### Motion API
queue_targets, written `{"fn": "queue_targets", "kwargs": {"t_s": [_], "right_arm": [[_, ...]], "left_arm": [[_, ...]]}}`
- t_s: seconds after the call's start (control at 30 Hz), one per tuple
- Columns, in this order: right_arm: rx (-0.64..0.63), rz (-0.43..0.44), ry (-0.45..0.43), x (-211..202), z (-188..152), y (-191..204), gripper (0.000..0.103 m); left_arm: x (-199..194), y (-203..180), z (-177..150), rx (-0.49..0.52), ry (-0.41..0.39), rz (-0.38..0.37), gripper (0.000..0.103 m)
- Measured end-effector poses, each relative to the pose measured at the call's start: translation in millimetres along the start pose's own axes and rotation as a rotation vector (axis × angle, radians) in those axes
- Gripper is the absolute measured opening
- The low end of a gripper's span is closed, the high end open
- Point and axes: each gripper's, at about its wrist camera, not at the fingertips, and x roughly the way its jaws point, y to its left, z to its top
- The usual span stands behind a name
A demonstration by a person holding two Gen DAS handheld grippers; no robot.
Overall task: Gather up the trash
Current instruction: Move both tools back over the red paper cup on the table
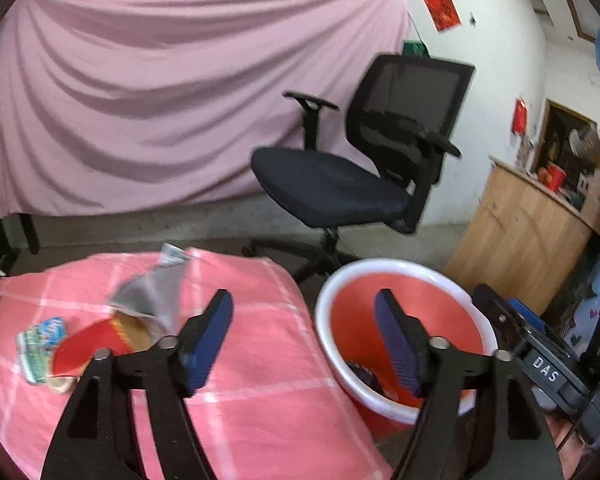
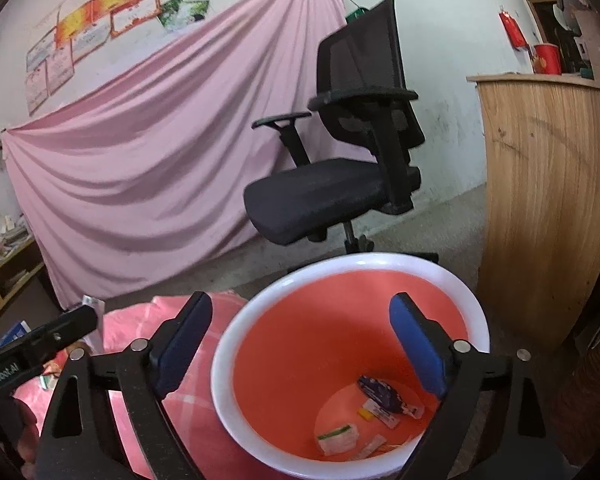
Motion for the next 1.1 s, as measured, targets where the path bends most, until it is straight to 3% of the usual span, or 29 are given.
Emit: {"fn": "queue_targets", "kwargs": {"t_s": [0.17, 0.7, 0.93, 1.1], "right_arm": [[-0.023, 0.044, -0.075, -10, 4, 20, 0.103], [-0.199, 0.248, -0.265, -33, -2, 114, 0.103], [-0.29, 0.313, -0.308, -41, -16, 150, 0.103], [-0.342, 0.33, -0.278, -35, -25, 171, 0.103]], "left_arm": [[-28, 26, 1, -0.037, -0.113, 0.083, 0.102], [-110, 105, -27, -0.032, -0.322, 0.33, 0.102], [-137, 136, -47, -0.055, -0.354, 0.406, 0.102], [-150, 157, -60, -0.049, -0.337, 0.441, 0.102]]}}
